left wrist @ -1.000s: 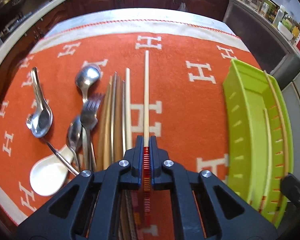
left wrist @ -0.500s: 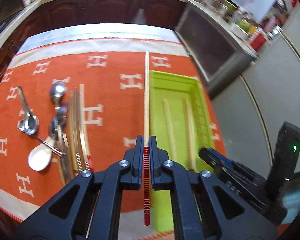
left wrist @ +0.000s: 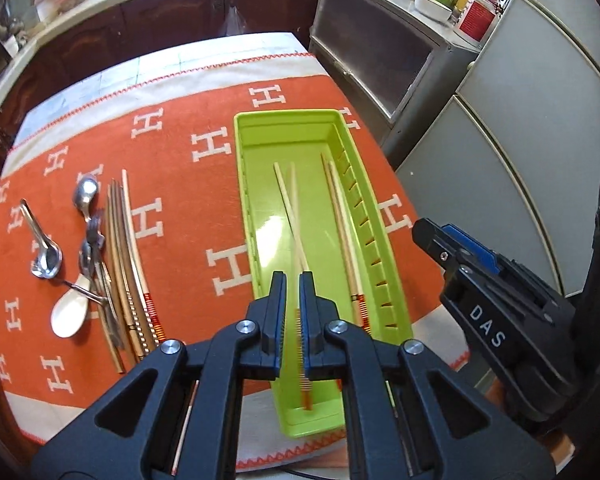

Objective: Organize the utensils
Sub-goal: 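Lift the chopstick into the green tray and release it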

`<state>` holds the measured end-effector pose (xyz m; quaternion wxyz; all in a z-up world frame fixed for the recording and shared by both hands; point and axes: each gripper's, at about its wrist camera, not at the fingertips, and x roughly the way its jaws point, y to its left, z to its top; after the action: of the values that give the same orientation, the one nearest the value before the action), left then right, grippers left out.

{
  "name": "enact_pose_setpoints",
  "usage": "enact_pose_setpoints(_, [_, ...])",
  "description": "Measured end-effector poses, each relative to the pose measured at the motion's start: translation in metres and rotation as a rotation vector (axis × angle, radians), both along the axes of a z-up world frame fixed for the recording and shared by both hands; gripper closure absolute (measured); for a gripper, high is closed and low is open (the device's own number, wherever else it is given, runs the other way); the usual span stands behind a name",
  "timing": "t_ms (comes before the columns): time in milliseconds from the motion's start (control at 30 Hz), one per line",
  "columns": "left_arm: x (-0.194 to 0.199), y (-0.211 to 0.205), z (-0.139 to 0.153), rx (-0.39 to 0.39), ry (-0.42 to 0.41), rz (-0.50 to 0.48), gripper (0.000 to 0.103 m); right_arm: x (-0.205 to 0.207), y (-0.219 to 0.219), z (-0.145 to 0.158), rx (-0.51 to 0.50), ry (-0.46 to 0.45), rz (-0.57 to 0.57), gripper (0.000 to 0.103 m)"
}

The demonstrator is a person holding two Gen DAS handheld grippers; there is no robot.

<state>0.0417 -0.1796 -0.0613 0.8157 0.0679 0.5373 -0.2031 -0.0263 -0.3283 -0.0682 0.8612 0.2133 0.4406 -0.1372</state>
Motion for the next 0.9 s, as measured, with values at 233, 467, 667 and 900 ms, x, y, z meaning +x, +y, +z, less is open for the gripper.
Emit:
enact_pose_setpoints(233, [0.004, 0.026, 0.004, 0.007, -0.022, 0.059, 0.098, 0.001, 0.014, -0.002, -0.005, 0.003, 0.033, 0.075])
enact_pose_setpoints(467, [0.011, 0.059, 0.001, 0.018, -0.036, 0.140, 0.098, 0.005, 0.038, -0.002, -0.023, 0.019, 0.088, 0.075])
enact_pose_setpoints(667, [0.014, 0.090, 0.001, 0.023, -0.060, 0.209, 0.098, 0.014, 0.061, -0.004, -0.044, 0.033, 0.131, 0.075])
enact_pose_setpoints(900, [0.018, 0.133, 0.010, 0.033, -0.117, 0.302, 0.098, 0.024, 0.083, 0.001, -0.087, 0.032, 0.185, 0.075])
